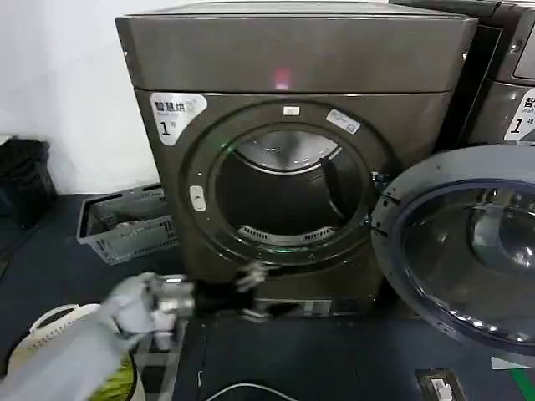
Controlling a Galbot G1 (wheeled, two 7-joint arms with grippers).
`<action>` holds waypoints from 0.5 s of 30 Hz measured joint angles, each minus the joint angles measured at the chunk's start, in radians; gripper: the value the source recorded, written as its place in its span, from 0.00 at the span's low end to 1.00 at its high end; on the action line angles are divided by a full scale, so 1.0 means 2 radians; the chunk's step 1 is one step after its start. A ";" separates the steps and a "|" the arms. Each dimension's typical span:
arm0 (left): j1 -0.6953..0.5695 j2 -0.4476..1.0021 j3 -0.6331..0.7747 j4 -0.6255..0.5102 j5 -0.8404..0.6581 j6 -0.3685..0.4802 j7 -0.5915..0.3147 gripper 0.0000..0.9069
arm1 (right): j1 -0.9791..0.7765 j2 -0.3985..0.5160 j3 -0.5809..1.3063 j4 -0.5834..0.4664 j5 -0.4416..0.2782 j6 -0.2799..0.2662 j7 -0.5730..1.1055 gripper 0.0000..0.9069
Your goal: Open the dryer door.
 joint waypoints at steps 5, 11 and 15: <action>0.058 0.076 -0.077 0.015 0.014 0.000 0.033 1.00 | 0.006 -0.014 -0.016 -0.015 -0.003 0.006 -0.008 1.00; 0.134 0.143 -0.177 0.028 0.112 0.000 0.036 1.00 | 0.016 -0.027 -0.039 -0.026 -0.003 0.014 -0.014 1.00; 0.176 0.183 -0.254 0.034 0.173 0.000 0.056 1.00 | 0.017 -0.035 -0.050 -0.036 0.001 0.022 -0.014 1.00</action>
